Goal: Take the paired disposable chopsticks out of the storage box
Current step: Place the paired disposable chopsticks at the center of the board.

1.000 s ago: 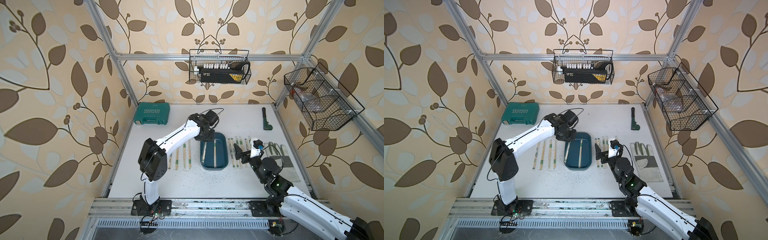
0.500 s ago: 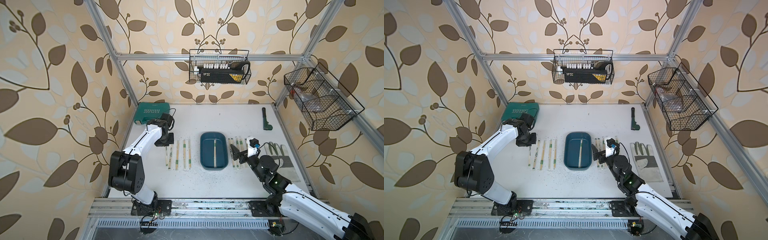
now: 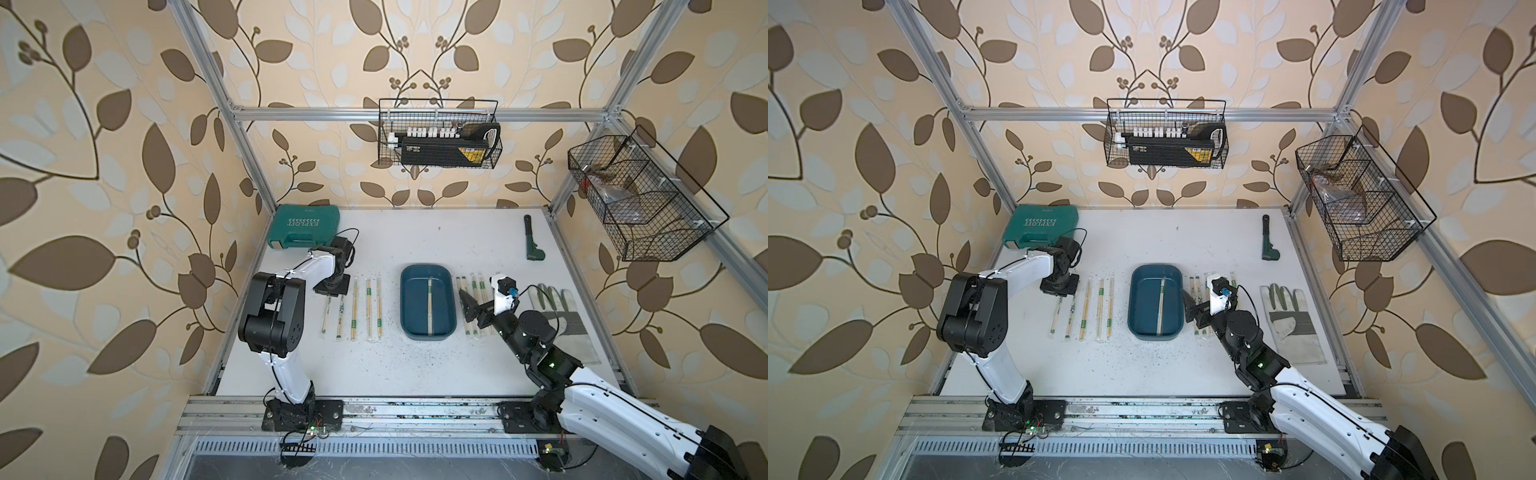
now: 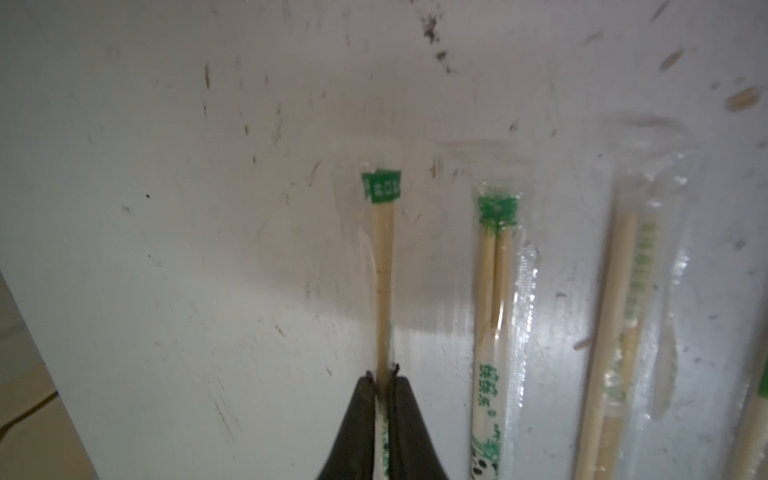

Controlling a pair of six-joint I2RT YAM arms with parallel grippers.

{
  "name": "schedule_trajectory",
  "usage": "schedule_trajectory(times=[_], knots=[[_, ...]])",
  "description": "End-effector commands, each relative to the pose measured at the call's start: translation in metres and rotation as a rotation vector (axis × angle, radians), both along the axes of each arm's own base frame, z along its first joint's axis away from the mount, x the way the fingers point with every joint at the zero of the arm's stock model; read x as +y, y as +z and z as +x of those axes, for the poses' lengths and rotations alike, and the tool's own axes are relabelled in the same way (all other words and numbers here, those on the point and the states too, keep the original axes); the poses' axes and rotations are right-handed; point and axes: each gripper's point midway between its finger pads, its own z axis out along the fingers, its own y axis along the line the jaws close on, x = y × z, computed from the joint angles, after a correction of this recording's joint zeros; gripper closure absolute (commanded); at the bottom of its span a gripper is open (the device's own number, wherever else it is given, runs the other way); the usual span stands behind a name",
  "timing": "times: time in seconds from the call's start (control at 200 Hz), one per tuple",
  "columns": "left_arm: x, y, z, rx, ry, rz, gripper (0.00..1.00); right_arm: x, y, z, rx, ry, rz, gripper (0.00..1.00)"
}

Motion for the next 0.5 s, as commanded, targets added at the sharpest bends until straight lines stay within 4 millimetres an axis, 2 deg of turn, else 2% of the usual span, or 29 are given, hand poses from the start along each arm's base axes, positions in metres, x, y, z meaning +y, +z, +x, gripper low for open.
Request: schedule_trajectory(times=[0.0, 0.21, 0.385, 0.495], knots=[[0.001, -0.003, 0.011, -0.024, -0.016, -0.001, 0.88, 0.002, 0.014, -0.001, -0.029, 0.008, 0.033, 0.05], [-0.001, -0.006, 0.008, -0.008, 0.023, -0.022, 0.87, 0.002, 0.013, 0.0, -0.028, 0.007, 0.03, 0.05], [0.001, -0.012, -0.003, 0.059, 0.075, -0.016, 0.86, 0.004, 0.013, 0.001, -0.022, 0.013, 0.028, 0.05], [-0.004, -0.009, -0.006, 0.056, 0.082, -0.047, 0.8, 0.004, 0.013, 0.001, -0.023, 0.013, 0.028, 0.05]])
